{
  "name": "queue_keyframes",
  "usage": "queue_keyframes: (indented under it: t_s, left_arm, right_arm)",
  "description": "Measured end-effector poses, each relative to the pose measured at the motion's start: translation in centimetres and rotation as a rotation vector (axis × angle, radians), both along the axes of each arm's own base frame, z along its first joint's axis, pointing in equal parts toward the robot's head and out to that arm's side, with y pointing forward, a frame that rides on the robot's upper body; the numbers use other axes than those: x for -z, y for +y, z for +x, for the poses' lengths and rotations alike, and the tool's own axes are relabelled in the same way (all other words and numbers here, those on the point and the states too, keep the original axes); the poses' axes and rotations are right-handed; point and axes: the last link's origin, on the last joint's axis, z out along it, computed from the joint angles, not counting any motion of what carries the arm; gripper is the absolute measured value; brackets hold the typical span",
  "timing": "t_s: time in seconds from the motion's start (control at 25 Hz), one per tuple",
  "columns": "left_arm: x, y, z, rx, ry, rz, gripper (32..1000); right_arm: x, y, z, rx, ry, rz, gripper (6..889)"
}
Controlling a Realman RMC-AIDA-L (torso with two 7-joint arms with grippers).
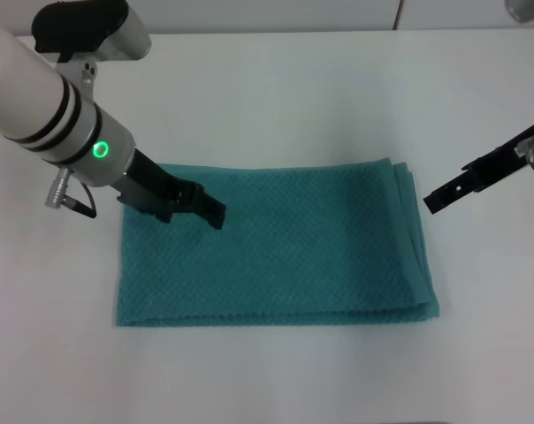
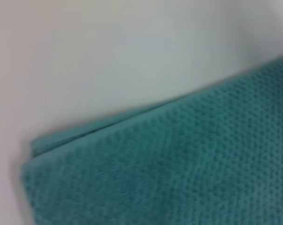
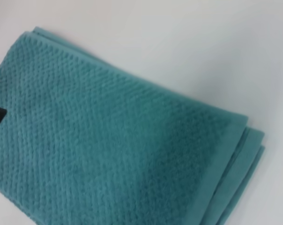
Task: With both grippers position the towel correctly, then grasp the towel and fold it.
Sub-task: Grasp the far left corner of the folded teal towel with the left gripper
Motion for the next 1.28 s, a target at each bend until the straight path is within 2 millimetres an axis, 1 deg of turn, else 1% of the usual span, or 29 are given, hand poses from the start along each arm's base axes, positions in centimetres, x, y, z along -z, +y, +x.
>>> queue_keyframes:
  t_s: [0.16, 0.32, 0.6, 0.76, 1.0, 1.28]
  left_arm:
    - [-0.7, -0.1, -0.4, 0.015, 0.040, 0.012, 859]
    - [-1.5, 0.0, -1.0, 0.036, 0.119, 0.039, 859]
    - [-1.9, 0.2, -2.3, 0.056, 0.237, 0.056, 858]
    - [-1.6, 0.3, -2.9, 0.042, 0.238, 0.063, 858]
    - [-0.9, 0.4, -2.9, 0.046, 0.231, 0.064, 858]
    - [0.3, 0.2, -4.5, 0.012, 0.250, 0.045, 858]
  right_arm:
    - [-0.1, 0.1, -0.1, -0.004, 0.000, 0.005, 865]
    - [-0.1, 0.1, -0.1, -0.005, 0.000, 0.011, 865]
    - [-0.1, 0.3, -0.2, -0.010, 0.001, 0.016, 864]
    - [0.0, 0.5, -0.3, -0.013, 0.000, 0.024, 864]
    - [0.0, 0.6, -0.4, -0.016, 0.000, 0.024, 864]
    - [0.0, 0.8, -0.4, -0.020, 0.000, 0.034, 865]
